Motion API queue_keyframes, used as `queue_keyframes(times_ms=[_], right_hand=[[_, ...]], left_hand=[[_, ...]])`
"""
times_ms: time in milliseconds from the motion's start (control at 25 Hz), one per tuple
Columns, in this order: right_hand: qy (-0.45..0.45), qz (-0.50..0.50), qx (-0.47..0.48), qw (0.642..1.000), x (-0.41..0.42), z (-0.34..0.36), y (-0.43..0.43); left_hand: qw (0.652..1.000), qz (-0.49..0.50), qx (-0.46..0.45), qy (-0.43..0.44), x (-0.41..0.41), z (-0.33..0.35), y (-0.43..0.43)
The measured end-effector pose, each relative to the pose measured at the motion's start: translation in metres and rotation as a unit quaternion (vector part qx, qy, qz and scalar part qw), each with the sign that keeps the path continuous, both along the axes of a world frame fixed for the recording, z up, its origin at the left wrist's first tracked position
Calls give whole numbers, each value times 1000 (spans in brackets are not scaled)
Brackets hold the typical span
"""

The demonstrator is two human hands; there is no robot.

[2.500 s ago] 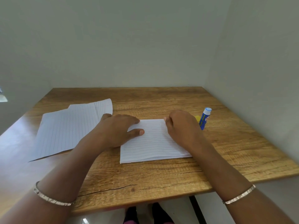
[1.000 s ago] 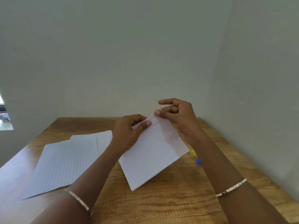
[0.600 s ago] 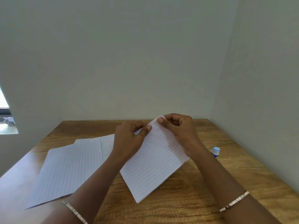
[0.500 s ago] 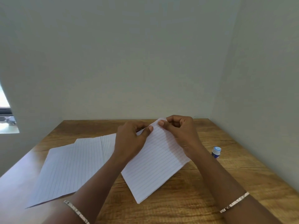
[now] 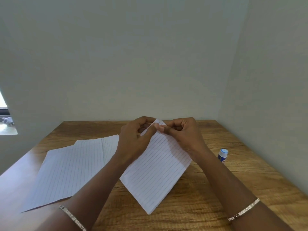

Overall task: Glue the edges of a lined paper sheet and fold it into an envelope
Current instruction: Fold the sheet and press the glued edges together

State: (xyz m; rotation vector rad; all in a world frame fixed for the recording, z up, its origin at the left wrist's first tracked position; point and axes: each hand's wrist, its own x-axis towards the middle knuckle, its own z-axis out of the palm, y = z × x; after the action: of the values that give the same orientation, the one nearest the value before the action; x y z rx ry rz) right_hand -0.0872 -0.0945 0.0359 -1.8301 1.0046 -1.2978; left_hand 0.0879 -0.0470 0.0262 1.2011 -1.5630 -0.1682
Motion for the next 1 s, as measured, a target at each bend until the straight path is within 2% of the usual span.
queue_keyframes(times_ms=[80, 240, 440, 600, 800, 880, 1000], right_hand=[[7, 20, -6, 1000, 2, 1, 2], [19, 39, 13, 999, 1, 2, 2], [11, 43, 9, 999, -2, 1, 1], [37, 21, -7, 999, -2, 0, 0], [55, 12, -12, 998, -2, -1, -2], [41, 4, -4, 999, -1, -1, -1], [-29, 25, 31, 999, -5, 2, 0]], left_hand=[[1000, 9, -8, 8, 0, 1, 0], [993, 0, 30, 117, -3, 0, 1], [985, 68, 17, 160, 1, -4, 0], [984, 69, 18, 163, 1, -3, 0], [972, 92, 18, 216, 9, 0, -2], [970, 90, 19, 225, 9, 0, -1], [964, 95, 22, 246, 11, 0, -2]])
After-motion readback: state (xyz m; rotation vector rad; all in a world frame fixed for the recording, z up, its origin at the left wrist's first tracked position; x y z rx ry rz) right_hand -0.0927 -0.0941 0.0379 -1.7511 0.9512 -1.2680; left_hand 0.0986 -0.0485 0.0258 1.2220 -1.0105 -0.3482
